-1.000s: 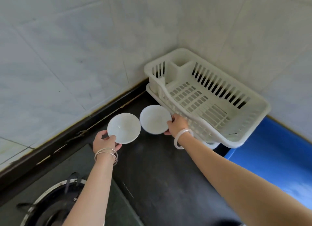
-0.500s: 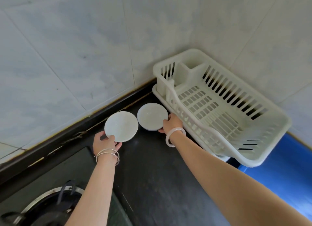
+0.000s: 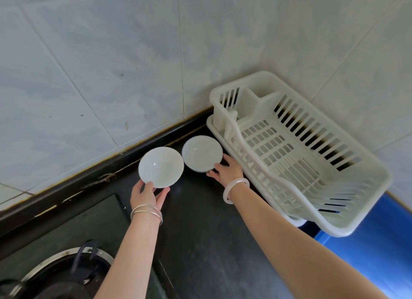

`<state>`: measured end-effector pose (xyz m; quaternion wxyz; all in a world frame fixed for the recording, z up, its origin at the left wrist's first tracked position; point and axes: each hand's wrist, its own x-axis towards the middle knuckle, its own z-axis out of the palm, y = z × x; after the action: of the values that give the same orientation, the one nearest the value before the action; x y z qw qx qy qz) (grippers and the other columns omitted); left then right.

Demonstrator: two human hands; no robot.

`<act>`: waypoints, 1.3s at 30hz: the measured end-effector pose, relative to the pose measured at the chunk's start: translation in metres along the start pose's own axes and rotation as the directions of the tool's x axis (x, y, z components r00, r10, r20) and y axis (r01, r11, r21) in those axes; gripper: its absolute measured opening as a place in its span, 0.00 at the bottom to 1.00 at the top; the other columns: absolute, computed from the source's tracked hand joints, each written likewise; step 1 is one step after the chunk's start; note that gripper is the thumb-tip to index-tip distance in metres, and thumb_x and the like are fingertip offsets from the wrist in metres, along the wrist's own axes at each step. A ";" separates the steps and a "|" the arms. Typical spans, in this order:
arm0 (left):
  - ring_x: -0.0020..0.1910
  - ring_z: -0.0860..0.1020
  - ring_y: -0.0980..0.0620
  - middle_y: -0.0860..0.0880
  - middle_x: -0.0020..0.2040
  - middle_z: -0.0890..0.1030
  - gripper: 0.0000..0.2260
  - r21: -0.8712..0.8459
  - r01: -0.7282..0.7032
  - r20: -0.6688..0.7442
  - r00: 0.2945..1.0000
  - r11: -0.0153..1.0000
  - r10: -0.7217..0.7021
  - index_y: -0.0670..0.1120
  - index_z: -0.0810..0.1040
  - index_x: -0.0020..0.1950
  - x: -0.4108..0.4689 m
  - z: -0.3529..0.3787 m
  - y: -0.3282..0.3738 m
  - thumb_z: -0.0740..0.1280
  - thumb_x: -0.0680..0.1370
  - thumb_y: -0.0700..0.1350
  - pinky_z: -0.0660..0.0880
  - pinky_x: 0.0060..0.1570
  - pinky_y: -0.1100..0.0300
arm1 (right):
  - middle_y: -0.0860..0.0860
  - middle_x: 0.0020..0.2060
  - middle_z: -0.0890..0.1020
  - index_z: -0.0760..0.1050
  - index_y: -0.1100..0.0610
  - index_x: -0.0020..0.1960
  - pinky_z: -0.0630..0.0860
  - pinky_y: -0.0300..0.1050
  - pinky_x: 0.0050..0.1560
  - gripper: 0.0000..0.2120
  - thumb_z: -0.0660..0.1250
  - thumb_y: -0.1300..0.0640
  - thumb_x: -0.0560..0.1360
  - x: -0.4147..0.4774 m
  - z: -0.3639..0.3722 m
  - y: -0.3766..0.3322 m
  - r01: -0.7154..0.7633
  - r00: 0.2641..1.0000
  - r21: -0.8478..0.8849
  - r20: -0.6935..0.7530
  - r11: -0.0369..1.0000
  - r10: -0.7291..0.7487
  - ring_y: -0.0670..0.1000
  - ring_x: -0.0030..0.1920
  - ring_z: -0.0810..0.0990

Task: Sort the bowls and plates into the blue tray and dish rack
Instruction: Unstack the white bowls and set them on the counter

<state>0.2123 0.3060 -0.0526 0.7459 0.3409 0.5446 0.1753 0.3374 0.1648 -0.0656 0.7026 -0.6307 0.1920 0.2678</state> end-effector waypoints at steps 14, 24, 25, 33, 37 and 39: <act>0.42 0.78 0.52 0.47 0.57 0.75 0.16 -0.135 0.005 -0.005 1.000 0.991 -0.006 0.44 0.71 0.65 0.013 0.006 0.002 0.64 0.77 0.40 0.79 0.52 0.50 | 0.59 0.56 0.78 0.67 0.59 0.69 0.79 0.48 0.55 0.23 0.62 0.68 0.75 0.021 0.036 -0.013 0.034 0.999 -0.093 0.016 0.995 -0.033 0.50 0.40 0.82; 0.53 0.77 0.49 0.48 0.52 0.77 0.13 -0.073 -0.070 -0.093 0.994 0.995 0.063 0.44 0.74 0.62 0.007 0.009 0.002 0.62 0.77 0.38 0.77 0.55 0.52 | 0.58 0.64 0.74 0.64 0.57 0.71 0.75 0.47 0.55 0.22 0.59 0.63 0.78 0.000 0.037 -0.020 -0.034 0.997 -0.096 0.063 0.995 0.040 0.58 0.60 0.77; 0.55 0.76 0.49 0.48 0.52 0.77 0.13 -0.051 -0.090 -0.088 0.992 0.995 0.085 0.44 0.74 0.62 0.005 0.010 0.001 0.61 0.77 0.38 0.76 0.57 0.51 | 0.58 0.66 0.73 0.63 0.56 0.72 0.73 0.47 0.57 0.22 0.58 0.62 0.79 -0.004 0.036 -0.021 -0.052 0.994 -0.111 0.090 0.992 0.062 0.59 0.63 0.74; 0.63 0.73 0.43 0.41 0.60 0.74 0.18 0.115 -0.140 0.113 0.985 0.983 0.127 0.39 0.66 0.70 -0.044 -0.001 -0.025 0.58 0.80 0.38 0.70 0.65 0.52 | 0.51 0.61 0.78 0.73 0.53 0.64 0.74 0.47 0.62 0.15 0.58 0.57 0.79 -0.055 -0.004 -0.013 0.098 0.991 -0.357 0.122 0.929 -0.058 0.50 0.58 0.77; 0.57 0.76 0.45 0.43 0.59 0.76 0.15 0.254 -0.118 0.299 0.954 0.960 0.039 0.40 0.71 0.65 -0.093 -0.004 -0.054 0.60 0.79 0.42 0.73 0.56 0.55 | 0.49 0.49 0.81 0.75 0.55 0.59 0.76 0.43 0.53 0.12 0.56 0.58 0.80 -0.105 -0.048 -0.019 0.148 0.984 -0.366 0.144 0.919 -0.101 0.49 0.49 0.80; 0.54 0.78 0.45 0.43 0.56 0.78 0.14 0.335 -0.138 0.383 0.924 0.932 -0.001 0.40 0.73 0.63 -0.123 -0.005 -0.070 0.61 0.79 0.43 0.74 0.54 0.55 | 0.47 0.43 0.81 0.76 0.54 0.54 0.76 0.43 0.51 0.10 0.56 0.58 0.80 -0.135 -0.078 -0.021 0.196 0.978 -0.385 0.138 0.902 -0.153 0.48 0.46 0.80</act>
<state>0.1573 0.1802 -0.0171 0.7557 0.5164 0.4016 0.0317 0.2503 0.0678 0.0227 0.5906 -0.7595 0.0394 0.2697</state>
